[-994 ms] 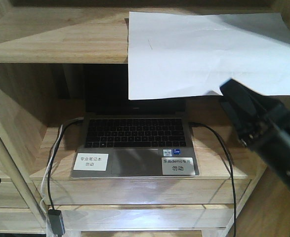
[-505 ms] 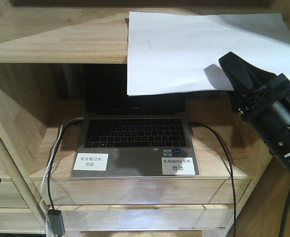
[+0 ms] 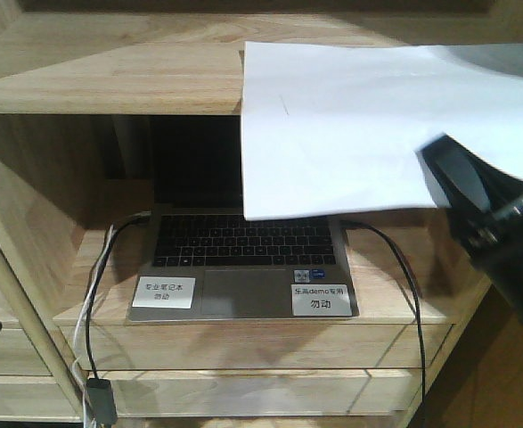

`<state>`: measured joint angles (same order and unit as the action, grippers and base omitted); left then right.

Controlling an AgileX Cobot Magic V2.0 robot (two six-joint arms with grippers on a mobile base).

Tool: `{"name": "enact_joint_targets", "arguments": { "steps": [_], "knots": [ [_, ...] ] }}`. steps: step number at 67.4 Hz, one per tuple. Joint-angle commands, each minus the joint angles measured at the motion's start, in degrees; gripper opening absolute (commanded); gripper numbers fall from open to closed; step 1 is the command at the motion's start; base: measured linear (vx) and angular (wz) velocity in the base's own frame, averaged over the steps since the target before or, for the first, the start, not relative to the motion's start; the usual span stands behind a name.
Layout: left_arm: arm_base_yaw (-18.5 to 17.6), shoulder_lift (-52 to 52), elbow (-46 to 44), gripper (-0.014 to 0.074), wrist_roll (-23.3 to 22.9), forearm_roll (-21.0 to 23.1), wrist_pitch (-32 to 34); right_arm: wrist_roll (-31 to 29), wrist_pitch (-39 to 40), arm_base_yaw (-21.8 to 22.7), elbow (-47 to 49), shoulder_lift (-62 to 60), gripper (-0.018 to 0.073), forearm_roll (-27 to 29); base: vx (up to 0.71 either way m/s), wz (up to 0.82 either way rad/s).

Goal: Grab stapler and paper to desk for stapling
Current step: 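Pinch the paper edge with the right gripper and pull it off the shelf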

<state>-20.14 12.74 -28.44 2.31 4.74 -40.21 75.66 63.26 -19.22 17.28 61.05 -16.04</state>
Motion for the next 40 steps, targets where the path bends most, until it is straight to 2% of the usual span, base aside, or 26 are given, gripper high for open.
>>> {"name": "enact_joint_targets", "arguments": {
  "steps": [1, 24, 40],
  "knots": [
    [-0.3, 0.6, -1.7, -0.0006, -0.1, 0.6, 6.3, -1.0, 2.9, 0.0, -1.1, -4.6, -0.0008, 0.8, 0.0, 0.0],
    [-0.3, 0.6, -1.7, -0.0006, -0.1, 0.6, 6.3, -5.4, -1.3, 0.0, -9.6, -18.1, -0.0006, 0.6, 0.0, 0.0],
    [-0.3, 0.6, -1.7, -0.0006, -0.1, 0.6, 6.3, -5.1, -1.8, 0.0, -14.8, -23.1, -0.0006, 1.0, 0.0, 0.0]
  ]
}}
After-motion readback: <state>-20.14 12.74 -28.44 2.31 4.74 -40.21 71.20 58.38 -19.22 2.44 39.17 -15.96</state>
